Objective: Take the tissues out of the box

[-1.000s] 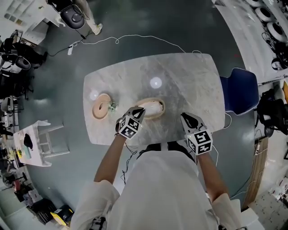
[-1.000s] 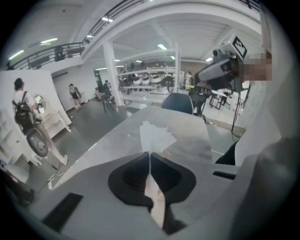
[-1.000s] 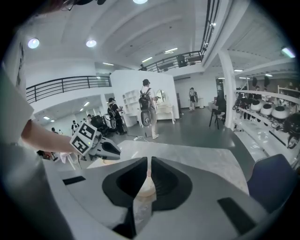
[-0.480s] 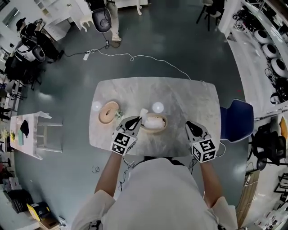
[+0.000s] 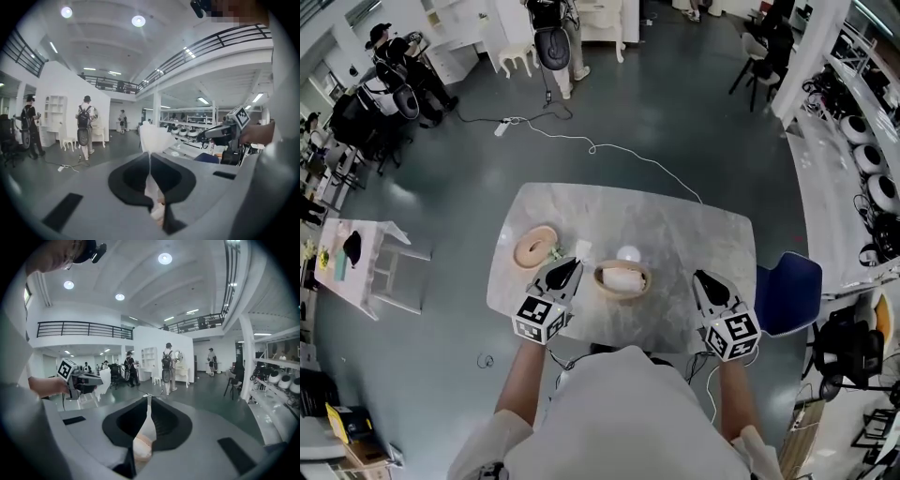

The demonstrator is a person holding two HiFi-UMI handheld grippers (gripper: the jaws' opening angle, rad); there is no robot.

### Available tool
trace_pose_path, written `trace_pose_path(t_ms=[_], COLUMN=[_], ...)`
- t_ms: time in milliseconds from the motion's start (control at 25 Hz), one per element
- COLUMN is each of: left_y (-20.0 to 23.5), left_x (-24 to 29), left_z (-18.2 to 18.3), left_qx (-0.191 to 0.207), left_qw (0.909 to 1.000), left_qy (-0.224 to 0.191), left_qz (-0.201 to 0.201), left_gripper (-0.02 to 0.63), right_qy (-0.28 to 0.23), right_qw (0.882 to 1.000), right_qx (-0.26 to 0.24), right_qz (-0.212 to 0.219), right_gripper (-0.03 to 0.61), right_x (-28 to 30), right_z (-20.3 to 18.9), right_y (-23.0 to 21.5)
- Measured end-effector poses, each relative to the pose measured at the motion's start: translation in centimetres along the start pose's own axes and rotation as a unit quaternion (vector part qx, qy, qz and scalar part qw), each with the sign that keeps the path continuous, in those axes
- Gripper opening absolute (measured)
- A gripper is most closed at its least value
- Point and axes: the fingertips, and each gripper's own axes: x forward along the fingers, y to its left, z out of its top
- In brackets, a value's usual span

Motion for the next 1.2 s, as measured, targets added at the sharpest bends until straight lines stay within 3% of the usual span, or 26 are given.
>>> trace_pose_path(t_ms=[280,1200], left_y=[0.9,1.7], left_x=[-2.2,-3.9], left_z=[1.6,3.0], left_qx=[-0.015,-0.015], left_qw=[0.9990,0.9977], left_qy=[-0.033,-0.063], left_qz=[0.027,0.017], left_gripper=[0.017,0.017], right_qy=[-0.039,-0.047], right_qw=[0.999,0.998], right_qx=[-0.015,-0.025], right_qz=[-0.012,-0.014], right_gripper=[0.044,0.044], right_x=[-1.2,-0.9], right_z=[2.3,3.2], right_y=[-0.5,1.1])
